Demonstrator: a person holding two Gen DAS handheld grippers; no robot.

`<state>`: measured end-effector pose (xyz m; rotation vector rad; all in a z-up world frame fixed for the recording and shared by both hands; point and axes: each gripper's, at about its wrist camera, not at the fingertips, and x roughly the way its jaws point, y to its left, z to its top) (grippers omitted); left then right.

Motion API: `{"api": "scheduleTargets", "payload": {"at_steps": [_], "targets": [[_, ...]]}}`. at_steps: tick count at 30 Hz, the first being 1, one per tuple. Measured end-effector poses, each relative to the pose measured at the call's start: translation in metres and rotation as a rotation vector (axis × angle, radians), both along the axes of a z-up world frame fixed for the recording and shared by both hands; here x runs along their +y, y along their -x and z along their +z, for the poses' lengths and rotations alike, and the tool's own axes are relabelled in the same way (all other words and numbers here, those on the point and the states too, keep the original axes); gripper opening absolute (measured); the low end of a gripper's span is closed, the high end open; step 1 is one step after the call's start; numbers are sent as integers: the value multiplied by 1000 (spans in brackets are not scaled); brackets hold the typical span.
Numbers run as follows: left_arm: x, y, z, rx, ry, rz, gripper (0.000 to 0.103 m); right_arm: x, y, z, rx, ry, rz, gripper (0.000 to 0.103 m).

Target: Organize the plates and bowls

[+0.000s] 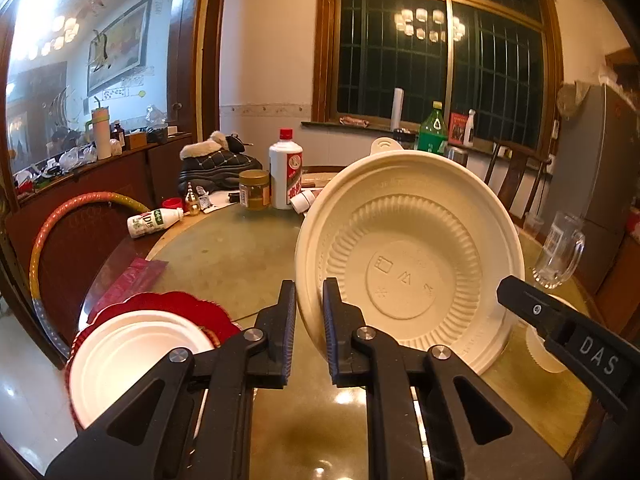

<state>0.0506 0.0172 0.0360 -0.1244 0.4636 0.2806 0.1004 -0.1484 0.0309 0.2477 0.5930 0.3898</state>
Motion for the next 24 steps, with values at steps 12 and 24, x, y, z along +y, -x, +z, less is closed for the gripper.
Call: {"api": "scheduleTargets", "payload": {"at_steps": [12, 24], "targets": [[33, 26, 2, 10, 30, 24, 12, 35, 27, 11, -15, 30, 53, 10], [62, 46, -1, 28, 45, 68, 12, 67, 36, 11, -1, 34, 110, 10]]}}
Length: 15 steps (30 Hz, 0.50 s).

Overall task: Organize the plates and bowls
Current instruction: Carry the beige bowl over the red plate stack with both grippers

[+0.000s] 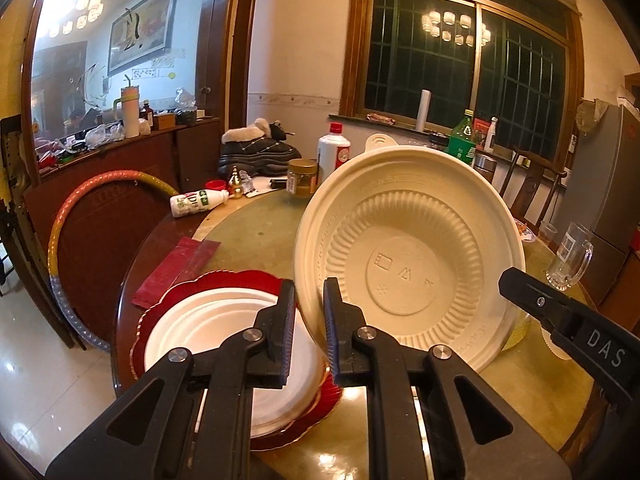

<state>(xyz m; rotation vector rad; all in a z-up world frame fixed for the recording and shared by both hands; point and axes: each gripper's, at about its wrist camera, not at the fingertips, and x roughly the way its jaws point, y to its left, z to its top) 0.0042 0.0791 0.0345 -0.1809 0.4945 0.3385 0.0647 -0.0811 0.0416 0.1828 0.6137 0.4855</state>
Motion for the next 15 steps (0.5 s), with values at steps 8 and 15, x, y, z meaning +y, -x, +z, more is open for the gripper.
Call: {"api": "scheduleTargets", "payload": {"at_steps": [8, 15], "targets": [[23, 12, -4, 24, 21, 31, 13, 26, 7, 0, 6, 10, 48, 10], [40, 22, -7, 39, 37, 56, 13, 45, 14, -3, 13, 10, 89, 10]]}}
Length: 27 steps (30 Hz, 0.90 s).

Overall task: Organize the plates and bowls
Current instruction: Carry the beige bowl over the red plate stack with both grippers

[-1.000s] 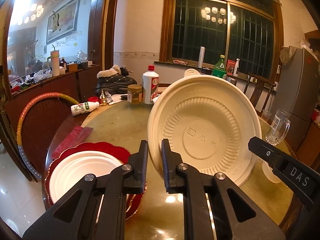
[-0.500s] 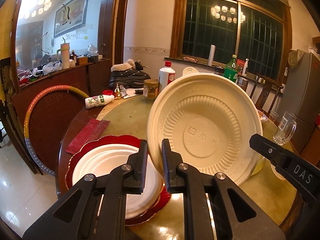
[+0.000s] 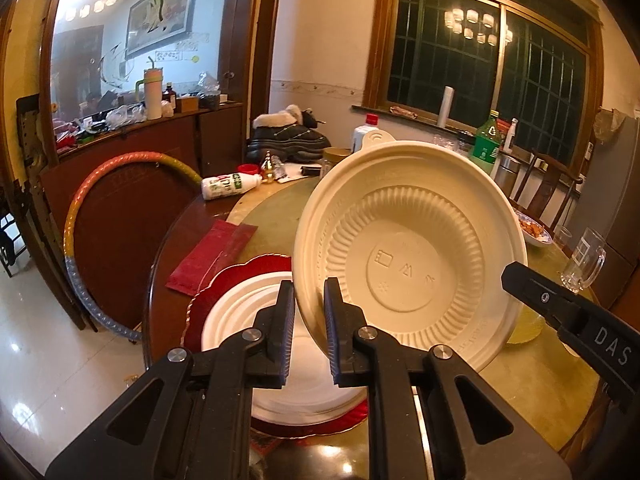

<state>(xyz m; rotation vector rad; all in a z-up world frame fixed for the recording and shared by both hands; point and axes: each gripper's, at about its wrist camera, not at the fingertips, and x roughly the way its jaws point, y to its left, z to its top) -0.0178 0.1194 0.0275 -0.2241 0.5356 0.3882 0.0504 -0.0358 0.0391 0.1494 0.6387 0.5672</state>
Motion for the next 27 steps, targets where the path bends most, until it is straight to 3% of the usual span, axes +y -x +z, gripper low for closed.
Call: {"api": "scheduleTargets", "payload": {"at_steps": [21, 27], "targets": [[37, 12, 2, 55, 64, 32, 13, 42, 3, 4, 35, 34, 75, 10], [47, 12, -9, 97, 70, 54, 13, 57, -5, -11, 91, 33, 107, 10]]}}
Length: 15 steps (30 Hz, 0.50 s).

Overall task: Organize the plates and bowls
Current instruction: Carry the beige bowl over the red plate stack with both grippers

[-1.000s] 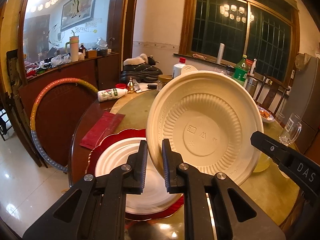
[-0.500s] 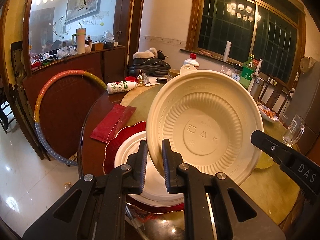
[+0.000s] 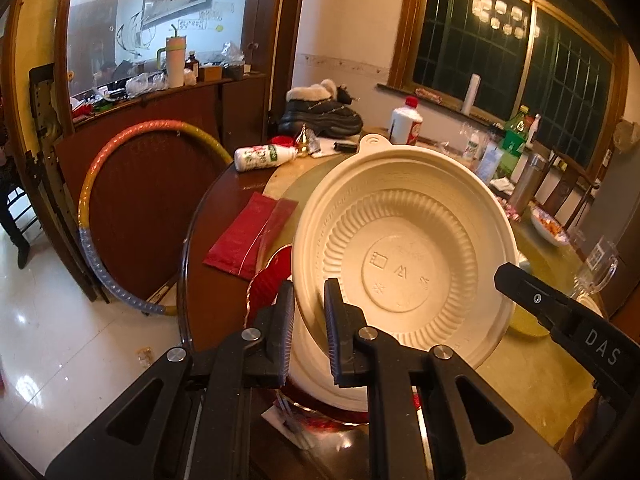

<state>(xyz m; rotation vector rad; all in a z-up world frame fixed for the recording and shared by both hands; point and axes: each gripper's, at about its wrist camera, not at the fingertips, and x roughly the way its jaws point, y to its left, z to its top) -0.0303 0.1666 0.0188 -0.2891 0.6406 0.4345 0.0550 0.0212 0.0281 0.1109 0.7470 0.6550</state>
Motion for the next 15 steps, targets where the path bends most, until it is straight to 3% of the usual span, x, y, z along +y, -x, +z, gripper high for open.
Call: {"api": "scheduleTargets", "payload": {"at_steps": [15], "targets": [[9, -4, -20, 77, 27, 4, 13, 14, -9, -26, 69, 43, 18, 10]]}}
